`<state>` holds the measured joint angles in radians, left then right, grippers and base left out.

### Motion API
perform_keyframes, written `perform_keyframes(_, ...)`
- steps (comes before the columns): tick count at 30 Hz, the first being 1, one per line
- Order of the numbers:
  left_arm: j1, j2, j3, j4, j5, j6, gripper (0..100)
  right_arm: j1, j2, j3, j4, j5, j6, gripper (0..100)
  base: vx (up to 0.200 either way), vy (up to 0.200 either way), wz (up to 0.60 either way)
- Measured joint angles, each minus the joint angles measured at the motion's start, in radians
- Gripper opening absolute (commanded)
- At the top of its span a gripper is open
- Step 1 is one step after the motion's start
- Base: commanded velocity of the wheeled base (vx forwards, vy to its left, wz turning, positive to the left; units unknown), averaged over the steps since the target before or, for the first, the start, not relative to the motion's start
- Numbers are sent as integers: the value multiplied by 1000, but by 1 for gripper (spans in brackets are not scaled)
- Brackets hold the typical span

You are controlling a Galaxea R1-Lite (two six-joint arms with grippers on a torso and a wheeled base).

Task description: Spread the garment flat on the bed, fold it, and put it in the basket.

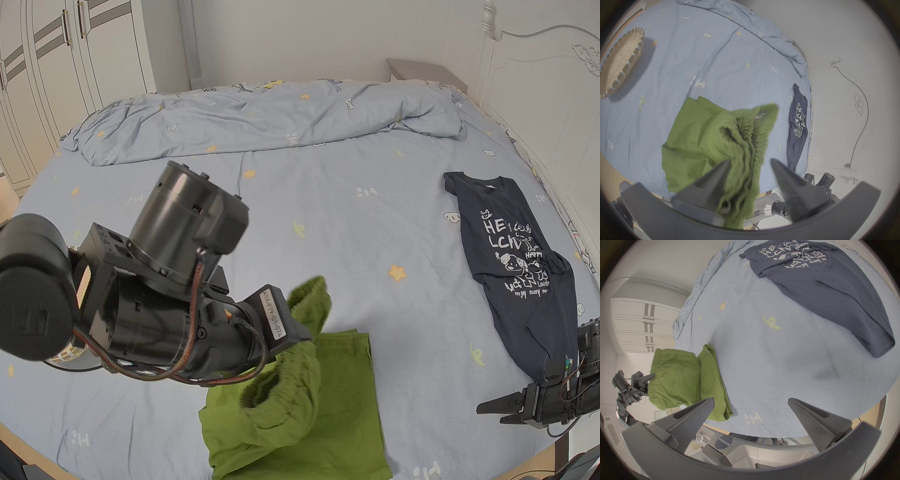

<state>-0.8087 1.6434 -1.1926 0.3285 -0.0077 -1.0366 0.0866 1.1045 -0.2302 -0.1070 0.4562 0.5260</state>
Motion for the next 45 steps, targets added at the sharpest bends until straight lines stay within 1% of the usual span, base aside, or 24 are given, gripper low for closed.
perform_keyframes(6,-33,17,3,-95,-5,-29,100,0,0,0,0,0,0,100,0,0,0)
perform_keyframes(10,-33,19,3,-126,-33,-63,100,0,0,0,0,1,0,100,0,0,0)
perform_keyframes(14,9,7,12,-124,-91,-65,100,0,0,0,0,1,0,100,0,0,0)
perform_keyframes(17,69,-21,58,-124,-151,-33,100,0,1,1,0,1,0,100,0,0,0)
perform_keyframes(19,108,-40,96,-127,-178,21,100,-1,1,2,0,1,0,100,0,0,0)
perform_keyframes(21,157,-59,149,-136,-215,112,100,-4,1,2,0,1,0,100,0,0,0)
perform_keyframes(24,246,-81,249,-173,-296,244,100,-8,1,3,0,1,0,100,0,0,0)
perform_keyframes(25,273,-86,283,-192,-328,275,100,-9,1,3,0,1,0,100,0,0,0)
perform_keyframes(28,372,-86,421,-322,-463,385,100,-13,1,3,0,2,0,100,0,0,0)
perform_keyframes(31,461,-62,527,-469,-563,531,100,-13,2,3,0,2,0,100,0,0,0)
perform_keyframes(32,489,-45,560,-506,-593,578,100,-13,2,4,-1,2,0,100,0,0,0)
perform_keyframes(34,533,-9,608,-549,-633,641,100,-14,2,6,-3,2,0,100,0,0,0)
perform_keyframes(36,570,36,647,-574,-664,682,100,-14,3,7,-7,2,0,100,0,0,0)
perform_keyframes(39,593,100,675,-601,-690,715,100,-16,3,9,-13,2,0,100,0,0,0)
perform_keyframes(45,565,169,690,-630,-703,727,100,-16,4,10,-18,2,0,100,0,0,0)
